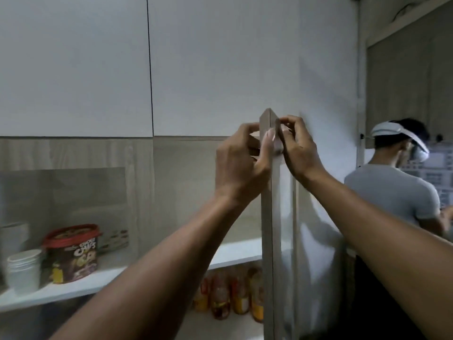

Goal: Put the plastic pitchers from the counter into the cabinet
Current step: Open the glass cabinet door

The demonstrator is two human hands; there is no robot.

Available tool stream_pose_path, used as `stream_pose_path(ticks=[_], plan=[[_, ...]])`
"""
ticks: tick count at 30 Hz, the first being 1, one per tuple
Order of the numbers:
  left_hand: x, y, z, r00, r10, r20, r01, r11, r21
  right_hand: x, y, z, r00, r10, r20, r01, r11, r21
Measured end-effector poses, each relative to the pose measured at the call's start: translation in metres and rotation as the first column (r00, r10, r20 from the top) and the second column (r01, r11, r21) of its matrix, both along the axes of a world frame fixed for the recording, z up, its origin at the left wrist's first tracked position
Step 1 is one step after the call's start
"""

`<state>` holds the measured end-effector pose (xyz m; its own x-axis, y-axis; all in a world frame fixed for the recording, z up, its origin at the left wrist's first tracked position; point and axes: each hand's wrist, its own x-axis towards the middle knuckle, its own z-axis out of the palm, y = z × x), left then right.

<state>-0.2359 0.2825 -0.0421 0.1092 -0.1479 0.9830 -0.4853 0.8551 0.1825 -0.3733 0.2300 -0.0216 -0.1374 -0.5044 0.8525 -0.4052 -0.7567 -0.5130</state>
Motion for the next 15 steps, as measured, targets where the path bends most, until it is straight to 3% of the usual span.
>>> stream_pose_path(ticks=[5,9,12,15], plan=[[-0.083,0.011,-0.04,0.985,-0.165,0.06,0.167,0.986,-0.03,-0.074,0.037,-0.006,0.974,0.186,0.125,-0.196,0.978,0.074],[-0.159,0.011,-0.061,0.959,-0.223,0.174,0.229,0.973,-0.014,-0.15,0.06,-0.022,0.942,0.236,0.24,-0.276,0.95,0.148],[-0.221,0.005,-0.073,0.912,-0.2,0.357,0.196,0.979,0.046,-0.211,0.083,-0.029,0.892,0.259,0.371,-0.343,0.922,0.18],[-0.283,-0.003,-0.084,0.861,-0.181,0.475,0.14,0.983,0.122,-0.27,0.102,-0.033,0.881,0.181,0.438,-0.286,0.94,0.187]])
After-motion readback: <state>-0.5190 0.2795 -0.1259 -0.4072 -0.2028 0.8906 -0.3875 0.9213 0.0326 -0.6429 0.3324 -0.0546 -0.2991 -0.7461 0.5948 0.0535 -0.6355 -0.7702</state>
